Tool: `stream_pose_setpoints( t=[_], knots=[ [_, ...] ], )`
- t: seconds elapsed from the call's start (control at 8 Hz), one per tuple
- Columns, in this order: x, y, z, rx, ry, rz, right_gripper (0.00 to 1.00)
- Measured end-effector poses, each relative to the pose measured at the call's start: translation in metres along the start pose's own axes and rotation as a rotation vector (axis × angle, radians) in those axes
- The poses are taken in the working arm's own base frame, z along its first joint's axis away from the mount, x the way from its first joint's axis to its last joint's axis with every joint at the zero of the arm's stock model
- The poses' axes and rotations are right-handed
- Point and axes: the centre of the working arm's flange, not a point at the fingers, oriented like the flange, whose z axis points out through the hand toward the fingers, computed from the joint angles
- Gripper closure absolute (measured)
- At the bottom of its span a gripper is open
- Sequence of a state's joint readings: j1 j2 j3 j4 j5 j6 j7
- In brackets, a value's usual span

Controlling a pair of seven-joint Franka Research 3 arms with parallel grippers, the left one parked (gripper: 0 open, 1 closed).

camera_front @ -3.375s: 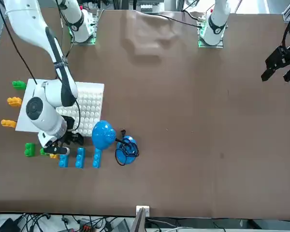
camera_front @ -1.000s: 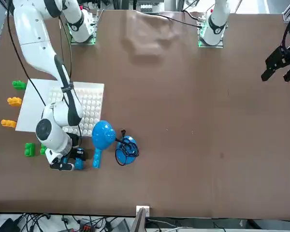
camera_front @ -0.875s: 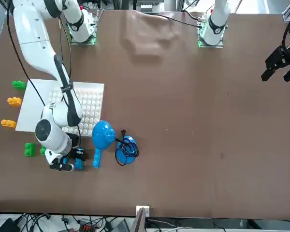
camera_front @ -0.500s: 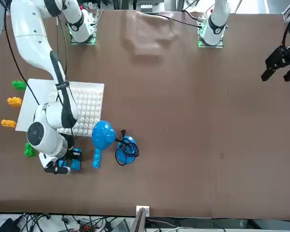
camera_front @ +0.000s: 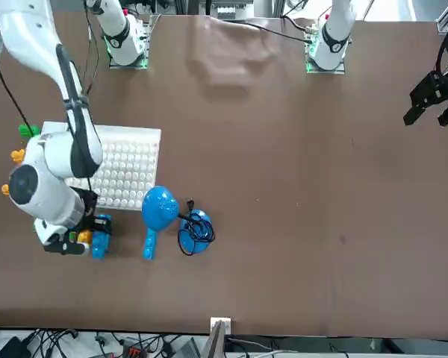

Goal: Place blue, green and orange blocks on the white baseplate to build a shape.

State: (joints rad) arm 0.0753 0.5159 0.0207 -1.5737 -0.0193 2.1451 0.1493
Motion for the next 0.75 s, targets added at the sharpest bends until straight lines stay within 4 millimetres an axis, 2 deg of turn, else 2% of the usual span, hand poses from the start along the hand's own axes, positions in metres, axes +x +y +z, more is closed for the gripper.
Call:
stream_pose_setpoints(
  t=[0.25,0.38,0.5,0.75],
  knots=[
    [-0.063,0.007,-0.022,-0.006,-0.022,-0.046,0.62],
    [-0.095,0.014,-0.024,-0.007,-0.023,-0.082,0.62],
    [-0.123,0.025,-0.022,-0.009,-0.022,-0.107,0.62],
    [-0.173,0.050,-0.003,-0.011,-0.023,-0.132,0.62]
  ],
)
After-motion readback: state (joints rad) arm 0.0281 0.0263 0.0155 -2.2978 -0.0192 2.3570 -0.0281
